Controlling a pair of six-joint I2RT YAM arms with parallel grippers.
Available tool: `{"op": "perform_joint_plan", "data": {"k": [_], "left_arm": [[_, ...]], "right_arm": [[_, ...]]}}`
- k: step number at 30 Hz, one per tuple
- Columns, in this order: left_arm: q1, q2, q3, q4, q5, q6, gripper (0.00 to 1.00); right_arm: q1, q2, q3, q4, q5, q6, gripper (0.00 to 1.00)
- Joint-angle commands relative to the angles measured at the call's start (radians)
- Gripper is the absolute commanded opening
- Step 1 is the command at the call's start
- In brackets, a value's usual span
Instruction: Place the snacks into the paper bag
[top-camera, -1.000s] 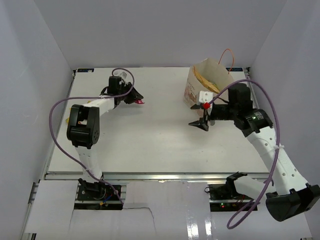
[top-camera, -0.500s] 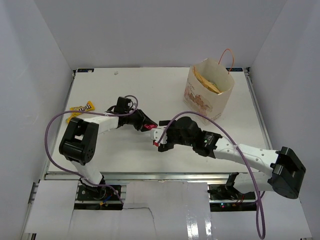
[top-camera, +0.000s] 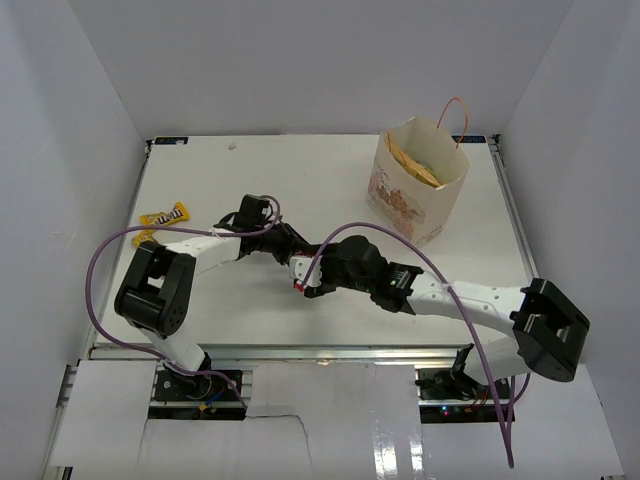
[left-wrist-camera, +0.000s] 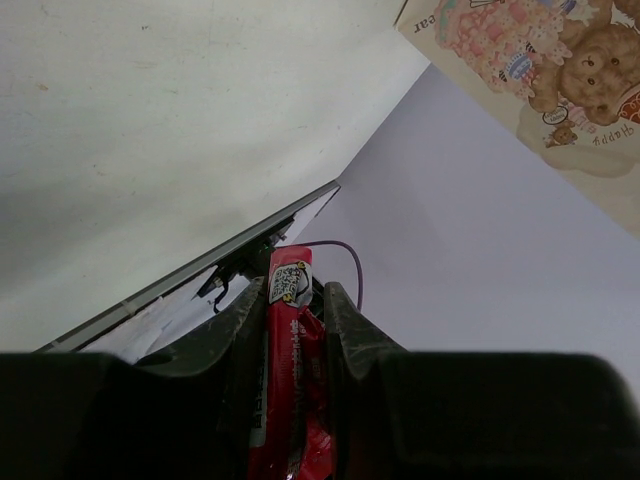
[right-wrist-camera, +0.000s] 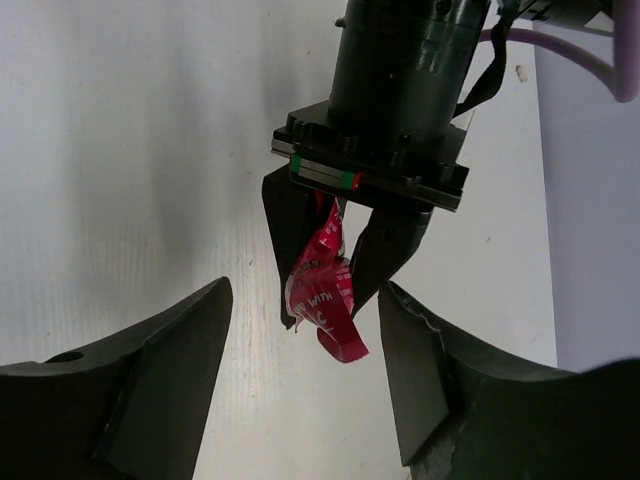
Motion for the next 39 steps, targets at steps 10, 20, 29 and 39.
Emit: {"op": "perform_joint_plan", "data": {"k": [10,20,29,39], "left_arm": [[-0.011,-0.081,0.002,-0.005,0.046,-0.019,0.29],[-0.009,-0.093,-0.016,0.052,0.040,-0.047,0.68],[0.127,-0.150,0.026,0.077,-0.048,0.076,0.85],[0.287,-0.306,0.151,-0.123,-0.428,0.635,0.86]], "right_arm": [[0.000,0.064,0.006,0.064,0.049,-0.009,0.33],[-0.059,0.029,0.118,-0.230,-0.177,-0.006,0.08],[-0.193,-0.103,0.223,-0.560,-0.520,-0.101,0.08],[-0.467,-0.338,0.549,-0.601,-0.557,0.046,0.08]]}}
